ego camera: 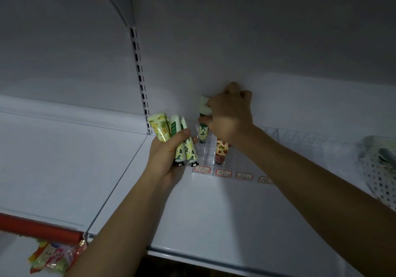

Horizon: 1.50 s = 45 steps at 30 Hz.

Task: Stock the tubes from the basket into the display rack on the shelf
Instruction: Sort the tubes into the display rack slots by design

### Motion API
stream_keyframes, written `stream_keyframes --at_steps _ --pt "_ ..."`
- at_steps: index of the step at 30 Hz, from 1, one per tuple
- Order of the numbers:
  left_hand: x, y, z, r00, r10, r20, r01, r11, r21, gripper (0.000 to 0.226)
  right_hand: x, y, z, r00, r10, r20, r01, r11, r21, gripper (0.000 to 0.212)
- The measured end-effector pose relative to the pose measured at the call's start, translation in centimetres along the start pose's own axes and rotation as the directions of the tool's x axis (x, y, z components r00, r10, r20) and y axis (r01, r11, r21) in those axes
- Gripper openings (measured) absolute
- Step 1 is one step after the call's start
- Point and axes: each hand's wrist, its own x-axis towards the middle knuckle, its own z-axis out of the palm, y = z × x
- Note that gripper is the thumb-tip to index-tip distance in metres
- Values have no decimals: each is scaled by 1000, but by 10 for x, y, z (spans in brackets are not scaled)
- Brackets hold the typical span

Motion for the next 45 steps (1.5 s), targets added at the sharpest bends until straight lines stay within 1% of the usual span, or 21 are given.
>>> stream_keyframes --at_steps 1,2,3,5,6,7,8,9,11,13,15,17,19,22,24,29,33,35,40,43,45 --pt "-1 1 0 1000 11 14 -11 1000 -6 27 -3 0 3 999 -18 -37 17 1000 -16 41" --pt "-2 2 1 999 25 33 -24 1000 -10 29 -8 0 6 993 -37 -113 37 999 -3 42" --pt "-2 3 1 998 37 50 -36 999 -15 33 -14 0 10 971 -50 -234 60 997 38 44" --pt "-4 5 1 996 57 70 -55 998 -30 43 -26 -2 14 875 -63 -480 161 973 165 46" --pt "-4 6 1 995 64 83 -61 997 -44 47 -30 -5 12 848 -83 -523 234 944 231 45" --pt "-4 7 2 993 71 99 -65 996 -56 49 -31 -8 9 863 -106 -495 282 913 296 44" --pt "-4 6 3 990 79 120 -73 996 -55 50 -29 -10 3 896 -123 -426 290 889 353 43" --pt "-4 6 3 986 93 142 -88 995 -41 49 -27 -12 -2 928 -130 -349 273 875 400 40" --pt "-6 5 3 979 133 158 -138 990 26 43 -18 -11 -11 963 -168 -213 254 831 495 30" --pt "-9 7 5 976 172 131 -185 978 95 42 -11 -8 -17 963 -250 -98 260 780 569 21" --pt "-10 9 6 976 193 101 -204 973 112 42 -7 -4 -21 958 -279 -65 263 769 583 19" --pt "-8 10 5 980 193 57 -199 972 122 35 -7 3 -23 973 -212 -95 225 762 607 19" --pt "-5 11 3 982 187 -21 -182 970 161 23 -7 10 -24 980 -121 -156 192 767 613 17" --pt "-1 9 -2 978 144 -150 -112 972 206 27 -9 16 -19 973 -64 -220 178 815 551 17" --pt "1 7 -4 980 92 -176 -56 978 199 29 -12 17 -14 968 -49 -245 178 825 536 17" --pt "0 2 -3 995 7 -101 12 982 190 29 -19 14 -4 925 -60 -375 248 844 476 15" --pt "-3 -1 -1 999 -11 -42 20 975 222 25 -22 10 3 905 -111 -410 275 890 365 9" --pt "-4 -1 0 1000 5 -22 0 974 226 24 -20 9 2 904 -96 -417 242 918 314 7" --pt "-4 1 -1 998 66 0 -64 963 261 25 -15 4 7 934 -77 -348 189 935 300 8" --pt "-3 0 -2 989 143 32 -146 929 341 39 -16 0 13 945 -93 -314 194 931 308 8" --pt "-4 0 -1 974 220 58 -223 875 429 43 -15 0 14 939 -119 -322 214 937 278 8"
